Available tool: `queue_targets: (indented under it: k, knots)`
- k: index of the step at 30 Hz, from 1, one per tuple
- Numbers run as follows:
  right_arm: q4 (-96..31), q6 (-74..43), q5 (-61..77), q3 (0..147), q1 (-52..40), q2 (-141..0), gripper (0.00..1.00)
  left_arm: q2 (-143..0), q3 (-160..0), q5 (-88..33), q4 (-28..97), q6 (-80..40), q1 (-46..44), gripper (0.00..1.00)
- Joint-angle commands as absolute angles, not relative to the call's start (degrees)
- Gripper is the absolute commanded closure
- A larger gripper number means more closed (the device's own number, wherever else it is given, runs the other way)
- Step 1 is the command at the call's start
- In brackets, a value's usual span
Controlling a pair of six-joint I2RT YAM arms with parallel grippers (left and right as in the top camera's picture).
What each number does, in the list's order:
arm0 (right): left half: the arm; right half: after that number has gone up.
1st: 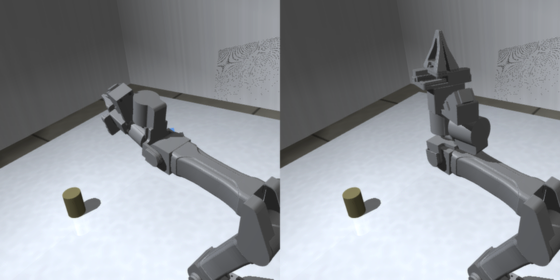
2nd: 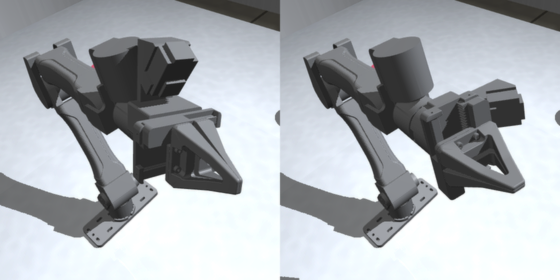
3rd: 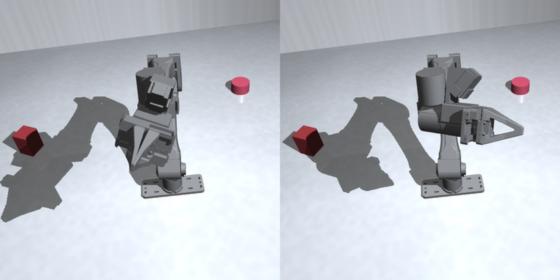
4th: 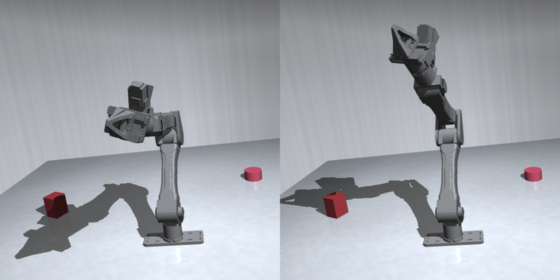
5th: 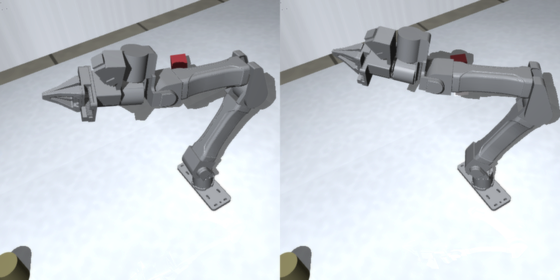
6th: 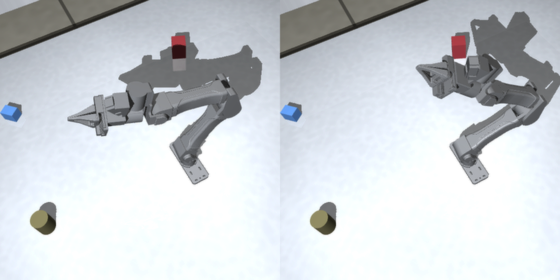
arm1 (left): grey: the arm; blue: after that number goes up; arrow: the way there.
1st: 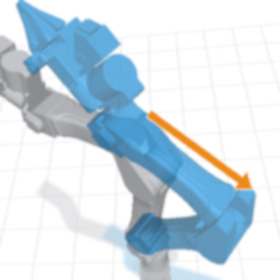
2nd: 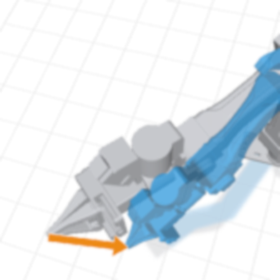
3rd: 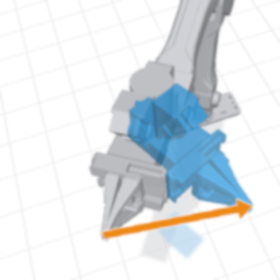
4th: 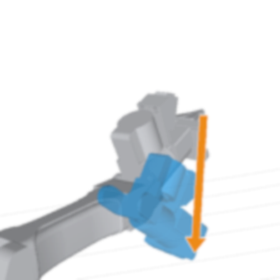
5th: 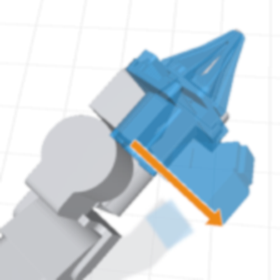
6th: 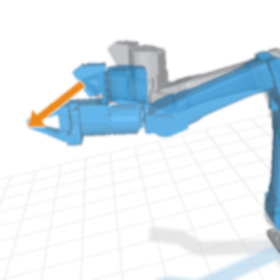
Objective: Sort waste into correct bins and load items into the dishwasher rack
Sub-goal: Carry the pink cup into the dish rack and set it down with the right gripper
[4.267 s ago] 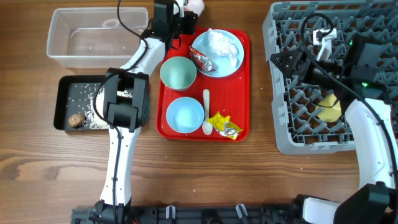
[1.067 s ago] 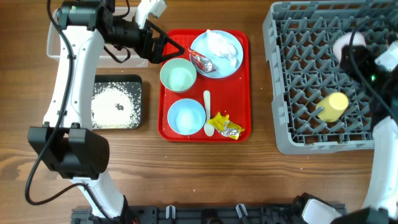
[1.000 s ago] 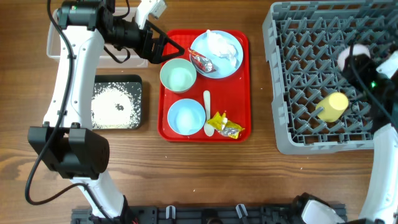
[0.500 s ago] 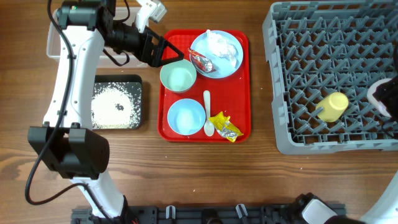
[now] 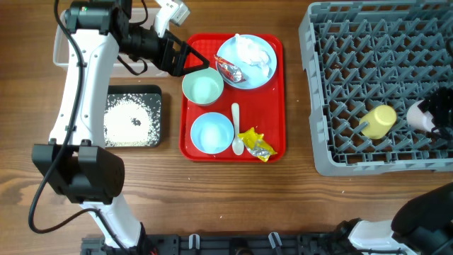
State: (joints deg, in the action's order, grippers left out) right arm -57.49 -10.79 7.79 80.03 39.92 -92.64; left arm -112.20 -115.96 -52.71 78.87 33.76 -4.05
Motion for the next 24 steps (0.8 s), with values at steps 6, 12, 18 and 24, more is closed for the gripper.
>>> queue_targets:
  k: [6,12,18,24]
  knots:
    - [-54.81,-11.62,4.21,80.53,41.23,-94.48,0.33,-112.73,-115.81,-52.80,78.89,33.65,-4.01,0.00]
    - [-56.16,-12.05,3.84,80.34,41.21,-98.06,0.33,-112.73,-115.81,-52.80,78.89,33.65,-4.01,0.00]
    - [-55.90,-12.12,3.84,80.29,41.21,-98.39,0.00,-112.73,-115.81,-52.80,78.89,33.63,-4.01,0.00]
    - [-58.63,-12.10,6.22,83.77,41.21,-98.24,0.00,-112.73,-115.81,-52.80,78.89,33.65,-4.01,0.00]
